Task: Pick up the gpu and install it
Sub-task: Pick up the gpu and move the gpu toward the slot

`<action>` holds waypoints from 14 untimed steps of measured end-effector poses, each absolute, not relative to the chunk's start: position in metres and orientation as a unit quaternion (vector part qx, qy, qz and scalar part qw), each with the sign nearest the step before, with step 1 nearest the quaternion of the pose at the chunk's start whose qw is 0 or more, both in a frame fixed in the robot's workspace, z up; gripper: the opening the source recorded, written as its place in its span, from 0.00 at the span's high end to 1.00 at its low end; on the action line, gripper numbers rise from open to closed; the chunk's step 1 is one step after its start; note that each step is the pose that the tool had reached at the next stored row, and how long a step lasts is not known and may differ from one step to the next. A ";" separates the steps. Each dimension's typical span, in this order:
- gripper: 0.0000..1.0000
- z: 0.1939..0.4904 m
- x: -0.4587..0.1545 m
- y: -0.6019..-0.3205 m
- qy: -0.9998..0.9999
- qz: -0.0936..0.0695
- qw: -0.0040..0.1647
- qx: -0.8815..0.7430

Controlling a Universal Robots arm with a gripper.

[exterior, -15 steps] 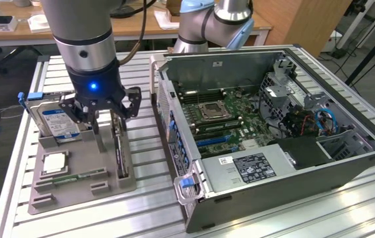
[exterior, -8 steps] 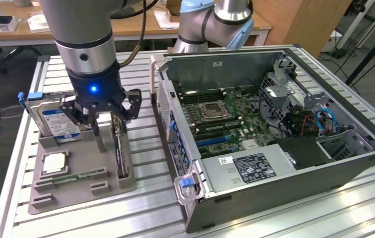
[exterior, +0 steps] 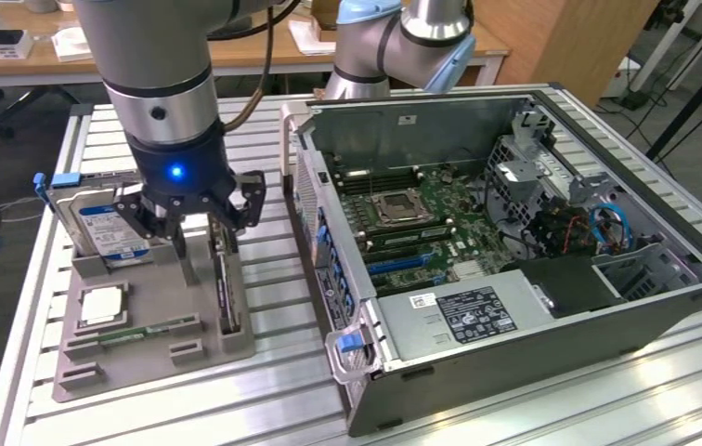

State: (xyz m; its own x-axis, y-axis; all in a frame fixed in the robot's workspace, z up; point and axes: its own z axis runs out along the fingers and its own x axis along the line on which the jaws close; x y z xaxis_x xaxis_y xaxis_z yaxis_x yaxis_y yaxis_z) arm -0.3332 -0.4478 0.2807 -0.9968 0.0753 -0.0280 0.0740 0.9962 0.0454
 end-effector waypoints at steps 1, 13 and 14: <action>0.38 0.280 -0.333 -0.448 0.999 0.022 0.015 0.037; 0.38 0.263 -0.329 -0.450 0.999 0.022 0.016 0.037; 0.38 0.262 -0.329 -0.450 0.999 0.022 0.016 0.037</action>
